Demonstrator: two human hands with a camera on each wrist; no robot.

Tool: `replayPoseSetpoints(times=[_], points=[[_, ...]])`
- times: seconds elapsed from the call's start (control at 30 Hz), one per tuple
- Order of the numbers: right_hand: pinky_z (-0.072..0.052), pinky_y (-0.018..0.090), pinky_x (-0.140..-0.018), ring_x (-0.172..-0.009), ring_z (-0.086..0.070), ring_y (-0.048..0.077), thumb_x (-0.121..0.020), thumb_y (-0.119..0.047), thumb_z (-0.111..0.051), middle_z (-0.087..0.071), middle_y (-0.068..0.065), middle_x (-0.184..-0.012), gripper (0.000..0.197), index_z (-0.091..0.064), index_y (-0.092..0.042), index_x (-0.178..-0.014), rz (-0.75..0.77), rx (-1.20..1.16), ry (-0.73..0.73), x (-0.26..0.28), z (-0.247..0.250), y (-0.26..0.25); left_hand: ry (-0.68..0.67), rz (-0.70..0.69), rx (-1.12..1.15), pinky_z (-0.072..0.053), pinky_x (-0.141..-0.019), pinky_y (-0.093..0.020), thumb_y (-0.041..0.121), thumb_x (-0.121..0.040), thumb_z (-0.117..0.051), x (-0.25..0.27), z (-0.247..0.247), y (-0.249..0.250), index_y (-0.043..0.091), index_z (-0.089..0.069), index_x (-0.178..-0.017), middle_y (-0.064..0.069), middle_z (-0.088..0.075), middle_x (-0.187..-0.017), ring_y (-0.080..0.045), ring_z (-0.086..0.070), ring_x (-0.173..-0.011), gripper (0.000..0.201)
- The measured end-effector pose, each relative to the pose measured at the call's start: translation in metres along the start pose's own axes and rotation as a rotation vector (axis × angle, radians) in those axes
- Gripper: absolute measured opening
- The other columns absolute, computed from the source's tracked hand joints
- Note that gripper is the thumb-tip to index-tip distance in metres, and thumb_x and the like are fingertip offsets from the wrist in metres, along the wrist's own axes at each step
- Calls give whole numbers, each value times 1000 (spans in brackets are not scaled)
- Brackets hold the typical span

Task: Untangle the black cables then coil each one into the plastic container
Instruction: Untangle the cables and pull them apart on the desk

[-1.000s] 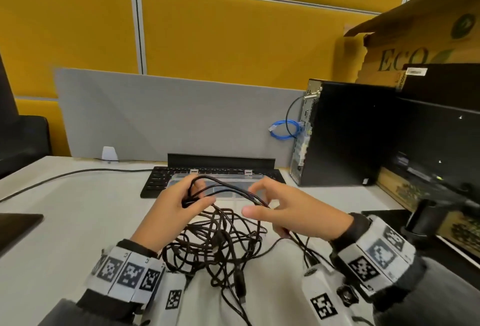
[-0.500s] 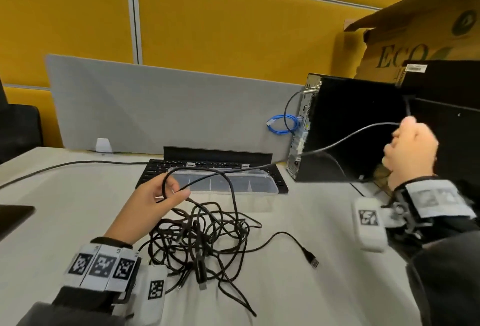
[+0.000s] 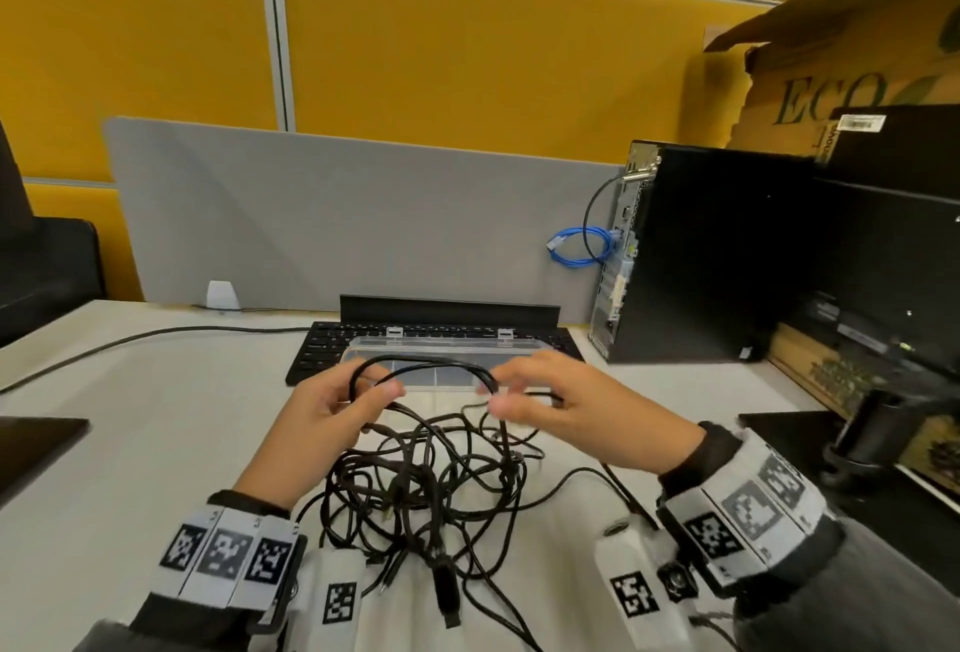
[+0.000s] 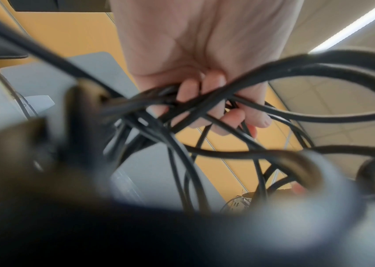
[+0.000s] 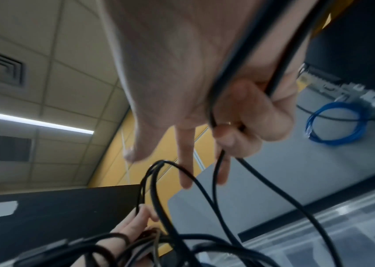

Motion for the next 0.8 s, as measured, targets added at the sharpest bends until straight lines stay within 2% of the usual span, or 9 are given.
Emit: replayPoseSetpoints(times=[0.07,0.17,0.33,0.47,0.53,0.6,0.67,0.73,0.8], points=[[-41,14,-74,-77,-53,-6,-86,-54,-44,-58,-14,-84,20,-55,-38,-80,26,-6,-32,-3,1,-3,-10,9,6,-31,-44,-10,17,-85,-63,0,0,0,13,-65,-74,9,-42,-54,-2,-37,-48,11],[-39,6,-53,-52,-48,-6,-96,-32,-43,-51,-11,-63,27,-52,-22,-73,-25,-156,117,-4,22,2,-22,26,-2,-34,-46,-9,13,-81,-68,1,-1,-1,11,-64,-73,9,-40,-51,-2,-37,-46,9],[-21,18,-33,-37,-24,6,-95,-27,-41,-32,-8,-54,28,-37,-23,-68,-160,-969,1049,22,107,56,-10,70,-51,-37,-49,-7,11,-79,-70,0,6,-7,15,-62,-64,11,-45,-47,0,-43,-45,18],[-23,24,-38,-41,-23,13,-96,-28,-35,-25,-1,-59,35,-27,-23,-63,-129,-695,1500,52,138,107,19,130,-41,-30,-41,-9,18,-82,-67,-1,8,-15,6,-57,-70,11,-42,-46,0,-36,-42,20],[-36,38,-53,-56,-41,24,-96,-31,-39,-42,9,-66,31,-41,-23,-66,-301,-260,1368,53,139,136,36,154,-27,-28,-41,-13,22,-84,-65,-3,11,-18,0,-56,-74,8,-41,-49,-6,-33,-45,26],[-39,38,-74,-86,-53,32,-96,-28,-44,-57,18,-97,19,-59,-17,-101,-592,135,905,49,121,162,32,170,-20,-28,-44,-17,26,-84,-63,-3,12,-20,-4,-54,-79,5,-40,-54,-12,-32,-52,31],[-41,43,-86,-108,-49,36,-95,-34,-46,-51,18,-122,45,-38,-21,-137,-824,550,531,51,101,172,31,164,-31,-28,-46,-18,30,-83,-62,-2,11,-19,-3,-54,-80,2,-40,-58,-16,-32,-55,33],[-43,42,-90,-114,-48,32,-95,-41,-43,-47,13,-129,54,-28,-22,-143,-802,786,430,50,86,153,29,157,-50,-29,-46,-18,31,-84,-61,-1,9,-18,-2,-55,-81,3,-40,-58,-15,-33,-55,33],[-45,36,-86,-110,-53,28,-95,-47,-38,-47,11,-130,52,-31,-24,-141,-692,664,339,47,73,130,38,159,-74,-31,-48,-20,30,-86,-60,-1,9,-18,-2,-55,-84,-1,-41,-61,-17,-35,-57,32]])
Point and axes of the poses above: each hand's wrist, its own x-axis away from the middle knuckle, its own z-axis out of the back of the hand, y = z × x, the point moved 4 cm from there along -x, towards the middle knuckle
